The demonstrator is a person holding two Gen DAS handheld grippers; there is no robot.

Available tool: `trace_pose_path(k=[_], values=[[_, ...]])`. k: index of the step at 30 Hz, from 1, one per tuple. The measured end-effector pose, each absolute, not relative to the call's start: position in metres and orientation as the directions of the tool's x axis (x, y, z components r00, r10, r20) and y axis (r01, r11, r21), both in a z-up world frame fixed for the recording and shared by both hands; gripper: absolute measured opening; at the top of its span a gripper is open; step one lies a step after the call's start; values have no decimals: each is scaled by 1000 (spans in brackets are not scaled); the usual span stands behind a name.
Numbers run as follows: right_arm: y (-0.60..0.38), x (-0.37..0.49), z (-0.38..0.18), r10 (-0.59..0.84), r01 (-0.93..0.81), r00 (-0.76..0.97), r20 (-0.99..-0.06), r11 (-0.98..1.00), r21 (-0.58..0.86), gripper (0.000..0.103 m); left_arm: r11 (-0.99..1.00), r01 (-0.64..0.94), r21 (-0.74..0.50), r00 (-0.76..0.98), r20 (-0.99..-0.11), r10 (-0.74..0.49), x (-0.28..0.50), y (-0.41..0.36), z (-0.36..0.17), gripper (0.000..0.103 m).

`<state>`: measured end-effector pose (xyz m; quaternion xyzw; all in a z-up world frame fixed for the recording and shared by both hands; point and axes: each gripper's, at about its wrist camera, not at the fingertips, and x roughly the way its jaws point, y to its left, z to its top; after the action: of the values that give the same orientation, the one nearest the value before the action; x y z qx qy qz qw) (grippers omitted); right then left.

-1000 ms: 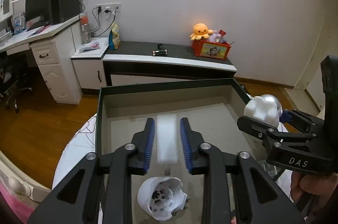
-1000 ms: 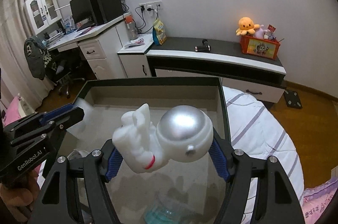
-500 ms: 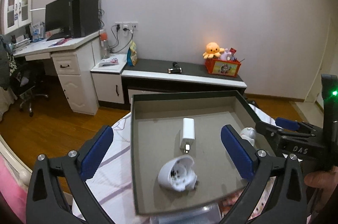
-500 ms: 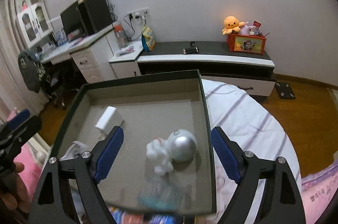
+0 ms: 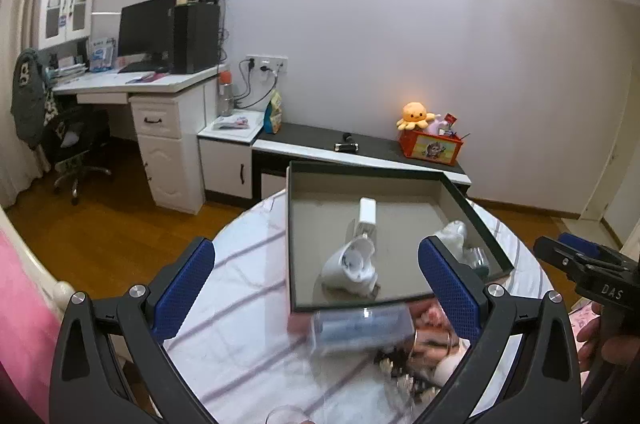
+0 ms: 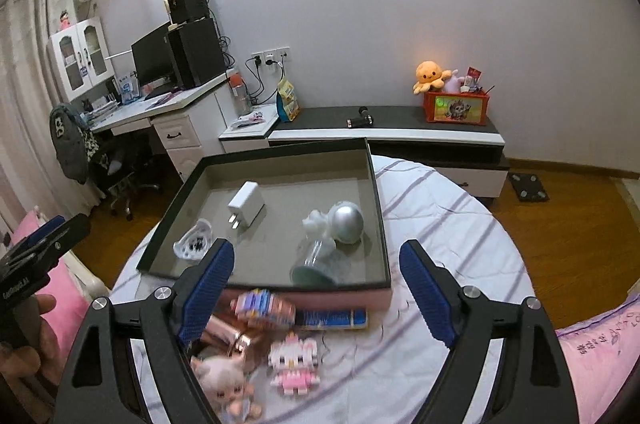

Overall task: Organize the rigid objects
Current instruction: 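Withdraw both tools from the tray toward the remaining items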

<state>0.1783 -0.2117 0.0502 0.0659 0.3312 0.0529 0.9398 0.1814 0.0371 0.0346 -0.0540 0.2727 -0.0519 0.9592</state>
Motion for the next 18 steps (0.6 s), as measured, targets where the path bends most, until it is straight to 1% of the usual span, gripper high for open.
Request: trace_pose_path(k=[7, 18], values=[[-212, 146, 48, 150, -57, 783, -603, 984, 171, 86, 994, 37, -108, 853, -515, -87, 145, 42, 33, 103], [-210, 112, 31, 148, -48, 764, -628, 984, 174, 86, 994, 37, -107, 839, -536, -89, 104, 41, 20, 103]])
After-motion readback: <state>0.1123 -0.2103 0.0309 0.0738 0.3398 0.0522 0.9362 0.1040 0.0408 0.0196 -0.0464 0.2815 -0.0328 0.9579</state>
